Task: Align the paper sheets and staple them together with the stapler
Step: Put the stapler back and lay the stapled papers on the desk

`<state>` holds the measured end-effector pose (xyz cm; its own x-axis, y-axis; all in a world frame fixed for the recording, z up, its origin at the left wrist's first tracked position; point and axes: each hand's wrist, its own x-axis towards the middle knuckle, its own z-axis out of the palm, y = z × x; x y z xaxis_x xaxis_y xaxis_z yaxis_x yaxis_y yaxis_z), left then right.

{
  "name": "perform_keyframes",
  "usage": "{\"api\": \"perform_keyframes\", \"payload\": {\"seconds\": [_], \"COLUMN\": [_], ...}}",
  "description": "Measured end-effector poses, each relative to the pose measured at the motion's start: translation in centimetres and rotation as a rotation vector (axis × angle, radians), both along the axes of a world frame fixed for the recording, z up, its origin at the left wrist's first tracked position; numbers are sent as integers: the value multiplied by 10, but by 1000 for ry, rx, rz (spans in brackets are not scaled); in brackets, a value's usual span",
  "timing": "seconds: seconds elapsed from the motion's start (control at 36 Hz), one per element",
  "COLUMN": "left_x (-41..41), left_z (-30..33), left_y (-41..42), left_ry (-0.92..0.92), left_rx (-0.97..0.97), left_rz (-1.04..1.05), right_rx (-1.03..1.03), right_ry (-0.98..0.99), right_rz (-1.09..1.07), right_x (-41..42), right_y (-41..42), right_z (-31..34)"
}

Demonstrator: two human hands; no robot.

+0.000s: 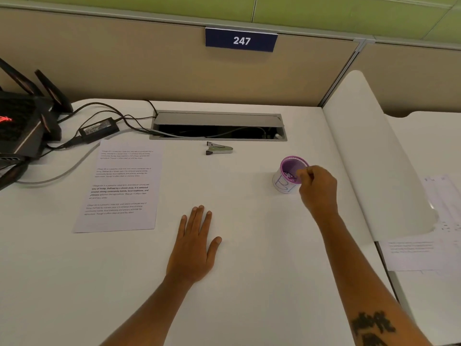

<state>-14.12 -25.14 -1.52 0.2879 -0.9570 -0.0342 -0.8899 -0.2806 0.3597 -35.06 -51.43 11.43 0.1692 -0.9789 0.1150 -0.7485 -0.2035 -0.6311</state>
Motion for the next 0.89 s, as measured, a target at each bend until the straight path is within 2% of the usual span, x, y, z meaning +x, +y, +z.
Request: {"api": "perform_keyframes", "payload": {"seconds": [0.47,0.69,0.89], "left_x": [0,-1,-1], "left_z": [0,0,1], "left_y": [0,-1,0], "left_ry": [7,20,8], "left_rx": [-18,-30,-19], "left_rz": [6,8,7], "right_rx": [-24,-58,64], "right_ry": [131,25,-269], "right_rz": [29,11,-130], "right_x": [-7,-12,-18], "right_y": [-38,-35,20], "right_z": [5,7,-6]}}
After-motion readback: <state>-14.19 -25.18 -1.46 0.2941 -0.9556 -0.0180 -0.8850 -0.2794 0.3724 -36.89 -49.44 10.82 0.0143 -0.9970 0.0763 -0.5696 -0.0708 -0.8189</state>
